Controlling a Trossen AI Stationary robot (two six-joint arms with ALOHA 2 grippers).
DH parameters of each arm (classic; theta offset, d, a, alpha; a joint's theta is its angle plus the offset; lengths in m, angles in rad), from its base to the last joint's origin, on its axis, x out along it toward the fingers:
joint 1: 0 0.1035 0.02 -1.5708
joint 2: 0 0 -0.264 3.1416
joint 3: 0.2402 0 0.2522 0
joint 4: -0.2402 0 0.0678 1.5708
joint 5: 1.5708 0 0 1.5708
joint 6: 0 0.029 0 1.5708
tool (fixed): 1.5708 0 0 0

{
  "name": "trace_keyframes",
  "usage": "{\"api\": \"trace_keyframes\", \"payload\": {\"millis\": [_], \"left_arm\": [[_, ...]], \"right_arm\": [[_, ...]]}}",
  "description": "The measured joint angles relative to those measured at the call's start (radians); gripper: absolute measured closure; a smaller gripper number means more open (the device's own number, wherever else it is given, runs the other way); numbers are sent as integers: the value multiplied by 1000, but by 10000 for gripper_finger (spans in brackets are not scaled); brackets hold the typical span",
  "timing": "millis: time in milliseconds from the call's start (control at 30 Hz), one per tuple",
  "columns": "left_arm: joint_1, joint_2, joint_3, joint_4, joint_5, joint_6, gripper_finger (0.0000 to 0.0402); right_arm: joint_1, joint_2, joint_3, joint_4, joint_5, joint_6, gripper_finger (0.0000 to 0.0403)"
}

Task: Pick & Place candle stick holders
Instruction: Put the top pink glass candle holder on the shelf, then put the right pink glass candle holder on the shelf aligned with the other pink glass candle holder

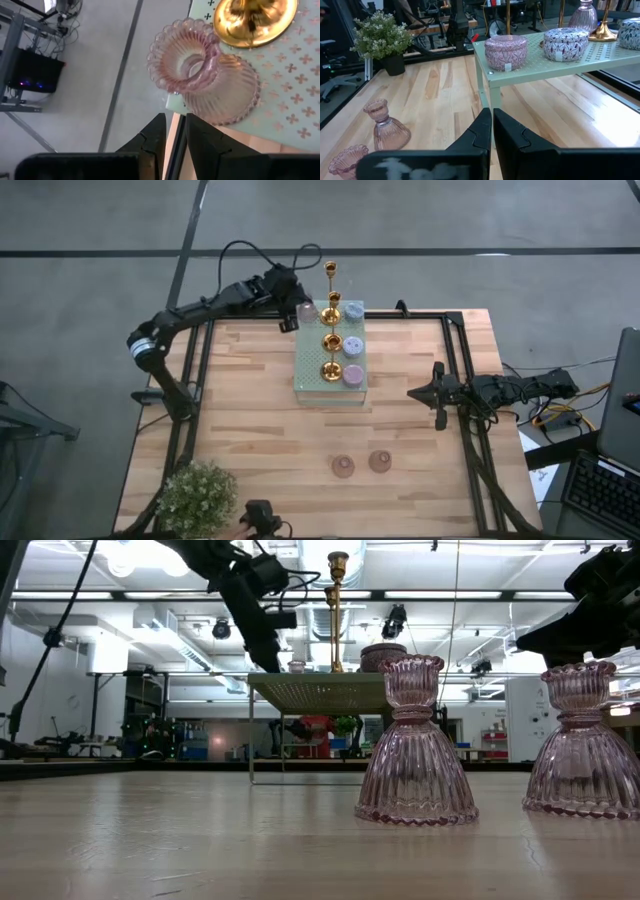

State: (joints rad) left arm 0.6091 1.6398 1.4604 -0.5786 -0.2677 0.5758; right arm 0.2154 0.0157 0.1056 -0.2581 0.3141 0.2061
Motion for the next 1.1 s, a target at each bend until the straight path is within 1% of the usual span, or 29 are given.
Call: {"api": "trace_keyframes", "payload": {"millis": [100, 233, 500, 633, 833, 1000, 1100], "left_arm": [[0, 0, -19, 34, 3, 0, 323], [0, 0, -27, 40, 26, -3, 323], [0, 0, -27, 67, 124, -35, 323], [0, 0, -27, 90, 154, -55, 323], [0, 0, -27, 102, 158, -57, 323], [0, -6, -27, 50, 131, -50, 323], [0, -23, -27, 36, 143, -54, 324]], "right_arm": [[0, 0, 0, 0, 0, 0, 390], [0, 0, 0, 0, 0, 0, 390], [0, 0, 0, 0, 0, 0, 390], [0, 0, 0, 0, 0, 0, 390], [0, 0, 0, 0, 0, 0, 390], [0, 0, 0, 0, 0, 0, 390], [0, 0, 0, 0, 0, 0, 390]]}}
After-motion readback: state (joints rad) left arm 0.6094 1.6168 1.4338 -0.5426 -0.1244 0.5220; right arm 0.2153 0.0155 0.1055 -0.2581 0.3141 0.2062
